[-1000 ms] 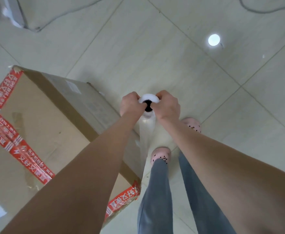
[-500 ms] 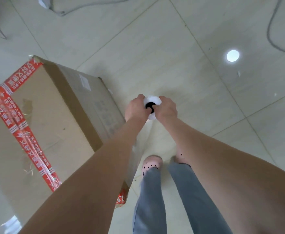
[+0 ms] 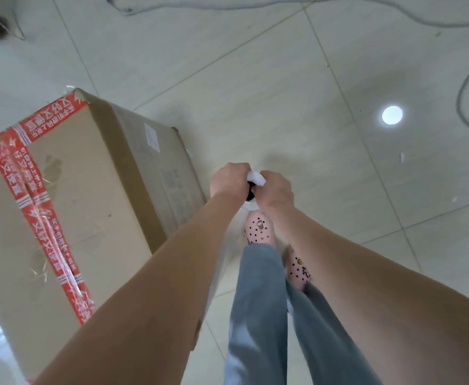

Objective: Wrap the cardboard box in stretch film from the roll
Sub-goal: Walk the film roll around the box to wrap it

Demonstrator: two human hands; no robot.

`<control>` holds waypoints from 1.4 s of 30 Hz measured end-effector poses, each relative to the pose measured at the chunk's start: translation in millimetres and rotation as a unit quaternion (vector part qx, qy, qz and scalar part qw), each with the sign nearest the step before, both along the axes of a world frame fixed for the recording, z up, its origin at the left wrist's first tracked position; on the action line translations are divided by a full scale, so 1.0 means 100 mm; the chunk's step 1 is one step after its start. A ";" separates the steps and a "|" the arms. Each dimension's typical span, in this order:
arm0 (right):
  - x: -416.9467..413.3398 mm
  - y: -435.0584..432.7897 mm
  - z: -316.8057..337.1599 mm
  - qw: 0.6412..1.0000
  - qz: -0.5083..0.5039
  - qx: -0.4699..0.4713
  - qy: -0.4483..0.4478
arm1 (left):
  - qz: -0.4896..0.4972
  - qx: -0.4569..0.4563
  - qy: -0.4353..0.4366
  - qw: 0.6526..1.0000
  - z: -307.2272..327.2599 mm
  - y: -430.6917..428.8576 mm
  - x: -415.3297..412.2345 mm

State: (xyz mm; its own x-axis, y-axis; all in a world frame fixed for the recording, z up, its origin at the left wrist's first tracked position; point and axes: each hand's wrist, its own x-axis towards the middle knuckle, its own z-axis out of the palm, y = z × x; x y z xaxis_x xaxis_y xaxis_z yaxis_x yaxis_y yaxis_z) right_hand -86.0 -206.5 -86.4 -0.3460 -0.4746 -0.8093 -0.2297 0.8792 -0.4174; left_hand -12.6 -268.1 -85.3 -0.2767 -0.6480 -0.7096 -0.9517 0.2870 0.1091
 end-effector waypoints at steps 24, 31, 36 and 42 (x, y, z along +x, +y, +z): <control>0.18 -1.11 -0.07 0.998 0.036 -0.020 0.043 | 0.116 0.004 0.036 0.993 -0.07 -1.13 0.27; 0.13 -1.39 0.02 0.991 0.083 -0.038 0.094 | 0.221 0.005 0.047 0.974 -0.13 -1.28 0.32; 0.17 -1.73 -0.01 0.991 0.076 -0.047 0.098 | 0.389 -0.005 0.073 0.918 -0.13 -1.42 0.47; 0.28 -1.90 -0.06 0.998 0.041 -0.034 0.030 | 0.381 0.067 0.061 0.920 -0.10 -1.59 0.58</control>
State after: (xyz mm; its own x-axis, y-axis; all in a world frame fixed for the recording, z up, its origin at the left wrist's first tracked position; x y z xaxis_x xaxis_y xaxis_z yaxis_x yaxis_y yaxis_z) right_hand -57.8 -396.3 -92.5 -0.3512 -0.5561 -0.7533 -0.3265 0.8267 -0.4581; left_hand 45.5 -427.1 -95.6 0.1388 -0.5965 -0.7905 -0.8495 -0.4821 0.2145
